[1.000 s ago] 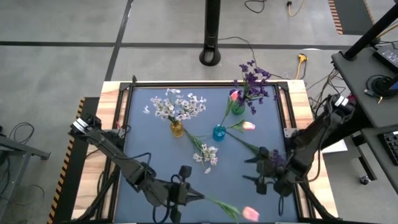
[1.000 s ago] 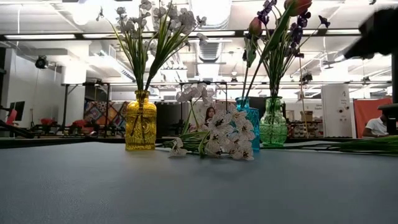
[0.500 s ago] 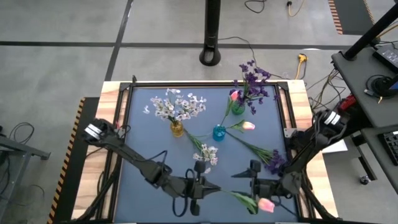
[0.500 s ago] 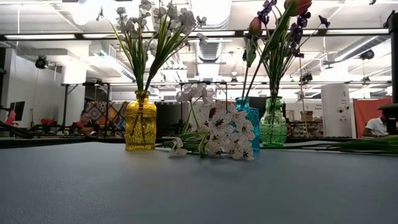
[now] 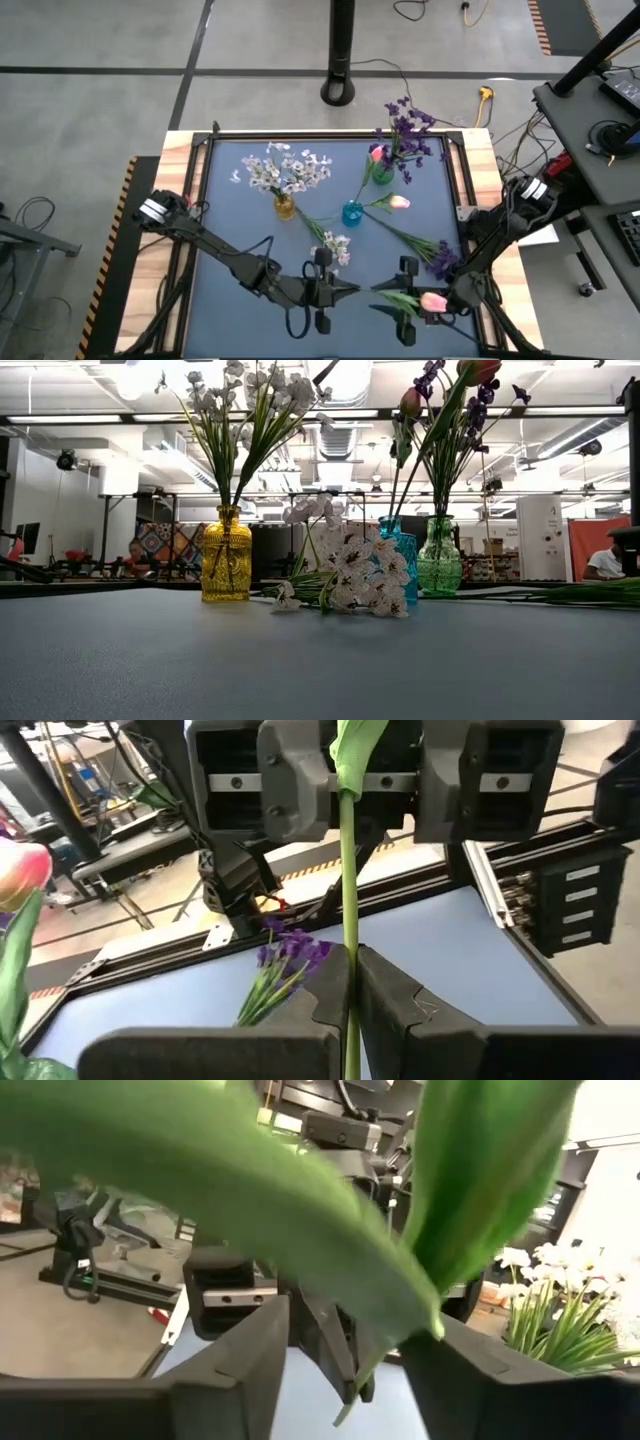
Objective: Sort flowers into vase by color
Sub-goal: Put the pink tulip into the blue flower vase
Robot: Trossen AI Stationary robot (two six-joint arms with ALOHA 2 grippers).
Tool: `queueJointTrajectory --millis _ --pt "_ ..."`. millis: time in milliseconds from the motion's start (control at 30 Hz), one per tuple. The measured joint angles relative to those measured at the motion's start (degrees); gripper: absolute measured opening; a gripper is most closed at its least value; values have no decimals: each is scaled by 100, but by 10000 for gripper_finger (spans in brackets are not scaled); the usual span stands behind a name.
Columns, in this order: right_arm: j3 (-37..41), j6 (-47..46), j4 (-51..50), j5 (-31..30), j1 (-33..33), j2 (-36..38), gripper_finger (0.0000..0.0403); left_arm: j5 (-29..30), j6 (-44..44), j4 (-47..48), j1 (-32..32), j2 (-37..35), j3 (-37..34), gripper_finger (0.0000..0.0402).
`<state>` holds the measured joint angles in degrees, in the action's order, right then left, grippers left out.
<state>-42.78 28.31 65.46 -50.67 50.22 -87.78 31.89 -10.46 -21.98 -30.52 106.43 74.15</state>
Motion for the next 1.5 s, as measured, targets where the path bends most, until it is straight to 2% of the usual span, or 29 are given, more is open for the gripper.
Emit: queueJointTrajectory --millis 367,533,733,867,1000,1133,1233,1367,1500 --pt "0 5 0 -110 -2 30 21 82 -131 16 0 0 0 0" --pt "0 -168 -10 -470 0 106 17 277 -169 96 7 -50 2 28" --pt "0 -388 -215 -657 17 360 16 276 -137 702 22 -250 7 121" --pt "0 -1008 -1086 -986 8 718 15 554 -169 1175 22 -409 7 182" --pt "0 -2291 -2472 -1075 -101 1210 15 951 -400 1583 22 -640 7 218" --pt "0 -3786 -4079 -1027 -285 1727 15 1382 -970 1706 4 -928 7 233" --pt "0 -4654 -4959 -770 -450 2012 15 1741 -1212 1755 -19 -1153 9 235" --pt "0 -5071 -5327 -381 -749 2098 15 2128 -1104 2239 -17 -1317 15 235" --pt "-17 -5095 -5372 -26 -1026 2104 15 2327 -449 3393 -48 -1437 15 235"
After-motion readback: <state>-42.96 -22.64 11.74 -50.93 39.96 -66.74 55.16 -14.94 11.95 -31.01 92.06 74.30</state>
